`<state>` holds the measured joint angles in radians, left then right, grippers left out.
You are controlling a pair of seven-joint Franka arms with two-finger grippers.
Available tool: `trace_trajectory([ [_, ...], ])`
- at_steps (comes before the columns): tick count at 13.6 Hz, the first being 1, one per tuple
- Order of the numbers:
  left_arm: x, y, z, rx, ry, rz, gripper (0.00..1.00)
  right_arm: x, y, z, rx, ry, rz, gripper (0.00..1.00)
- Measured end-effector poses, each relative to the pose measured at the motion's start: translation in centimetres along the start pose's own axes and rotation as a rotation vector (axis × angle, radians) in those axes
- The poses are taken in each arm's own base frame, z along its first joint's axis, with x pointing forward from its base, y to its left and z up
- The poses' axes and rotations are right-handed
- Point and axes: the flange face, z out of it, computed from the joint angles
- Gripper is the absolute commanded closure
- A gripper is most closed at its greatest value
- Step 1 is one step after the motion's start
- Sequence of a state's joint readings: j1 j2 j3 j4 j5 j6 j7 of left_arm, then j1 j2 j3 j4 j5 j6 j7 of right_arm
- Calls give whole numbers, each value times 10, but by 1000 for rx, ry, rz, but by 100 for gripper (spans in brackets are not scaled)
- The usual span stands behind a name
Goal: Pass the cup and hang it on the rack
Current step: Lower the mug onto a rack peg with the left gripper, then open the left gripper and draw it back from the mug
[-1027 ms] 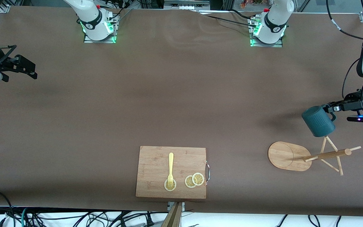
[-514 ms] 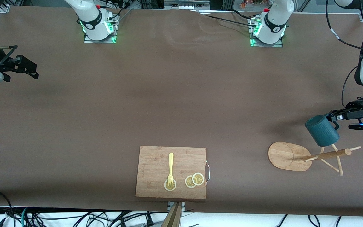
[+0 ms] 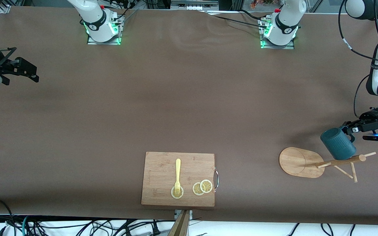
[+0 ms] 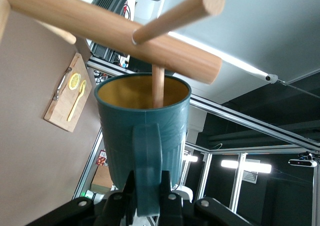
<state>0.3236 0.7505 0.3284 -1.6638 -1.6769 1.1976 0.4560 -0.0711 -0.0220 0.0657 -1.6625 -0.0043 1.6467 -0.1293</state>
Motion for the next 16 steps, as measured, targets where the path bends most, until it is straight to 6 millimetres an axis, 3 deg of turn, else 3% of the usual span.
trace_trajectory([
  [6, 9, -17, -14, -53, -13, -12, 100, 0, 1, 0, 0, 0, 1, 0],
  [8, 10, -24, -17, -60, -12, -20, 90, 0, 1, 0, 0, 0, 3, 0],
  [11, 12, -38, -20, -98, -18, -25, 61, 0, 2, 0, 0, 0, 4, 0],
  [12, 13, -41, -22, -100, -15, -8, 43, 0, 3, 0, 0, 0, 5, 0],
  [13, 13, -43, -23, -101, -13, 11, 15, 0, 3, 0, 0, 0, 5, 0],
  [14, 13, -43, -23, -106, -18, 26, 0, 0, 3, 0, 0, 0, 6, 0],
  [16, 10, -44, -21, -112, -45, 39, 0, 0, 3, 0, 0, 0, 6, 0],
])
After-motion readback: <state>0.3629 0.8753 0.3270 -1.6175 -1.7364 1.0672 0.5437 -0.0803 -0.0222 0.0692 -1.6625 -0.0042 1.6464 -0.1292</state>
